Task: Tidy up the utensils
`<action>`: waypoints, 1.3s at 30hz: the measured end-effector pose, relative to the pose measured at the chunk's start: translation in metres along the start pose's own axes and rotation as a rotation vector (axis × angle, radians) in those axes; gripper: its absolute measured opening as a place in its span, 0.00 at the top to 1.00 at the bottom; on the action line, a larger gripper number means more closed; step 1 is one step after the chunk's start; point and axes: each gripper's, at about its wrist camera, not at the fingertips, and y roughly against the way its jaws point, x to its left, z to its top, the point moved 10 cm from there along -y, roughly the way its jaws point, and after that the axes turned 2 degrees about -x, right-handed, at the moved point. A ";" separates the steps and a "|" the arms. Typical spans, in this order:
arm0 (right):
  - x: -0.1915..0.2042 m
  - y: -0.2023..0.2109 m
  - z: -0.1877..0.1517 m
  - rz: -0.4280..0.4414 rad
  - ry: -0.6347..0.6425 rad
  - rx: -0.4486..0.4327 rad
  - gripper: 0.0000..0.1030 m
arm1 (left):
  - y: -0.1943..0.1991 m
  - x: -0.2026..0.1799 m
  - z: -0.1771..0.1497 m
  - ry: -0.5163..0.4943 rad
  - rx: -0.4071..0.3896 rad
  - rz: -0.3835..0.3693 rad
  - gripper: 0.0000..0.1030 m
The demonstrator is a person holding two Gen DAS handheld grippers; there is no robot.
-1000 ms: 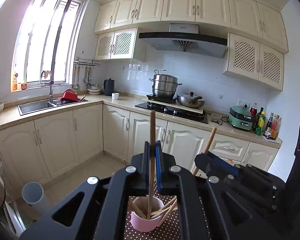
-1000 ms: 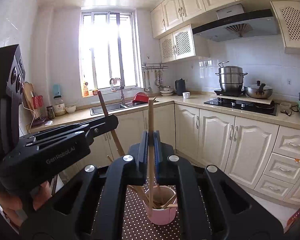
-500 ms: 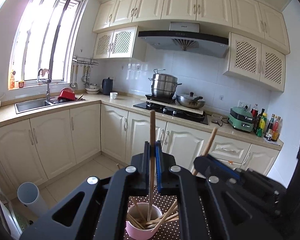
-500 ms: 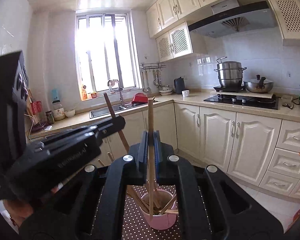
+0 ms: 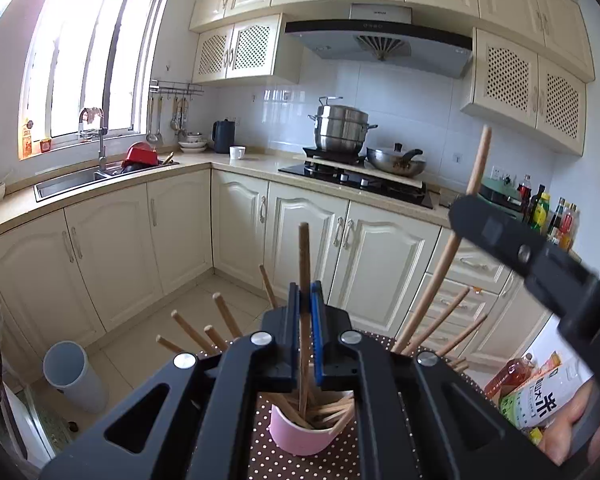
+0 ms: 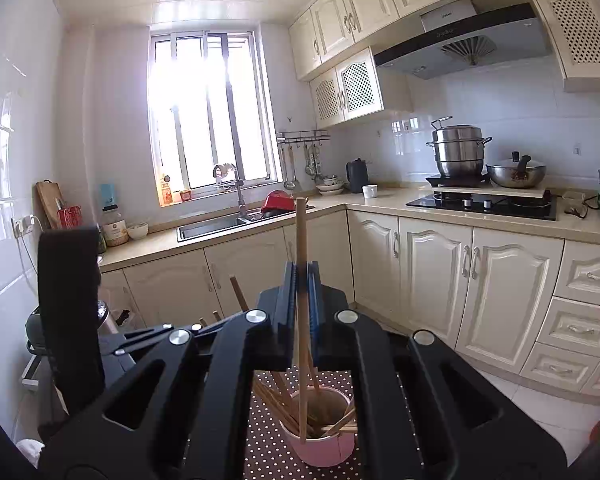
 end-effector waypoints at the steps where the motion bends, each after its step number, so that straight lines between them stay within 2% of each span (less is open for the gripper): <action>1: 0.000 0.000 0.001 -0.004 0.004 -0.003 0.94 | -0.002 0.001 -0.005 -0.009 0.009 0.004 0.94; 5: 0.002 -0.001 0.001 -0.019 0.019 -0.013 0.94 | -0.011 0.006 -0.020 -0.005 0.051 0.010 0.94; 22: 0.013 -0.003 -0.043 -0.046 0.113 0.054 0.94 | -0.004 0.010 -0.025 -0.015 0.045 0.001 0.93; 26: 0.012 -0.001 -0.053 -0.053 0.111 0.071 0.94 | 0.005 0.013 -0.024 -0.010 0.021 0.008 0.70; 34: 0.010 0.002 -0.065 -0.055 0.113 0.094 0.94 | 0.030 0.020 -0.019 -0.010 -0.041 0.024 0.55; 39: 0.009 0.002 -0.072 -0.061 0.114 0.106 0.94 | 0.048 0.030 -0.018 0.007 -0.067 0.037 0.52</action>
